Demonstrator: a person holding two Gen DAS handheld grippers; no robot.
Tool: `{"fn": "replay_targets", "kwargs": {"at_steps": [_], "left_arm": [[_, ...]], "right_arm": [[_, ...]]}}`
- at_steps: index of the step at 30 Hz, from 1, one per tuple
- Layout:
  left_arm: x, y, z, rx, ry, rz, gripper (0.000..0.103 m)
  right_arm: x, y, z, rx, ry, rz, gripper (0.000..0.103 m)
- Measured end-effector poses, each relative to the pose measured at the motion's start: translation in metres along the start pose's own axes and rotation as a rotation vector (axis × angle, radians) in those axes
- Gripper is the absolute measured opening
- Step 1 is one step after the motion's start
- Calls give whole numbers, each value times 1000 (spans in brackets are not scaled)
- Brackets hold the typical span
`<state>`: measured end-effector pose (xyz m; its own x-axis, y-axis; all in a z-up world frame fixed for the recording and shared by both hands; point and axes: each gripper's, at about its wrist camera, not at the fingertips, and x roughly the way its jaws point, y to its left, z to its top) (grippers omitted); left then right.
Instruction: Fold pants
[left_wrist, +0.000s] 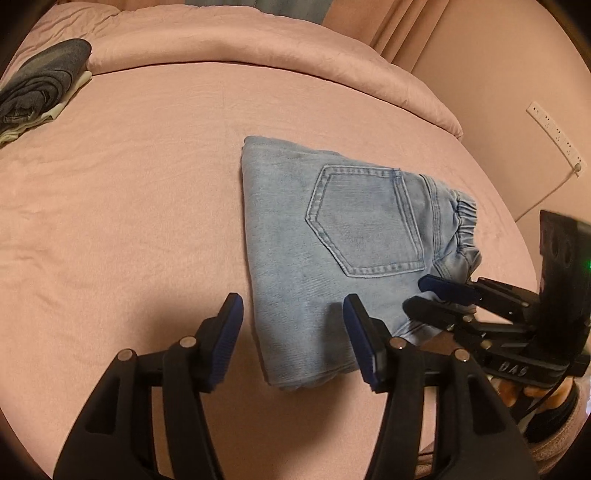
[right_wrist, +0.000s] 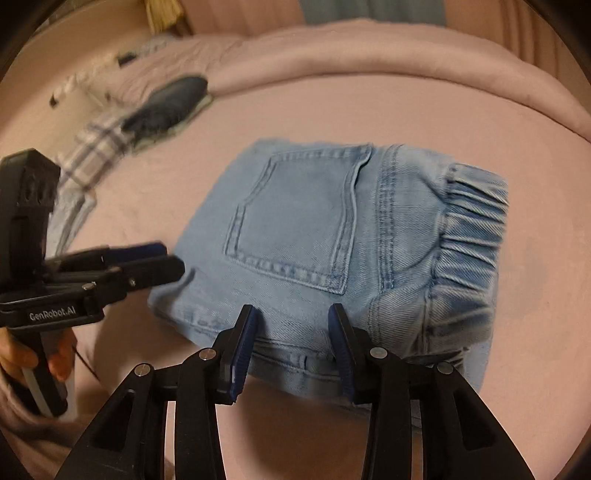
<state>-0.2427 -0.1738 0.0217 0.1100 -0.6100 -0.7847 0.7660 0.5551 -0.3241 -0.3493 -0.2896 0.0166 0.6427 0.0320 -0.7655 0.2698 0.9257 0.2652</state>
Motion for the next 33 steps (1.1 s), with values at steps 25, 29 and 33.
{"fn": "replay_targets", "kwargs": {"at_steps": [25, 29, 33], "left_arm": [[3, 33, 18, -172, 33, -89, 69], [10, 29, 21, -166, 53, -100, 69], [16, 24, 23, -145, 64, -94, 69]], "right_arm": [[-40, -117, -20, 605, -132, 226, 75], [-35, -122, -26, 629, -117, 259, 78], [-37, -130, -31, 640, -108, 268, 81]]}}
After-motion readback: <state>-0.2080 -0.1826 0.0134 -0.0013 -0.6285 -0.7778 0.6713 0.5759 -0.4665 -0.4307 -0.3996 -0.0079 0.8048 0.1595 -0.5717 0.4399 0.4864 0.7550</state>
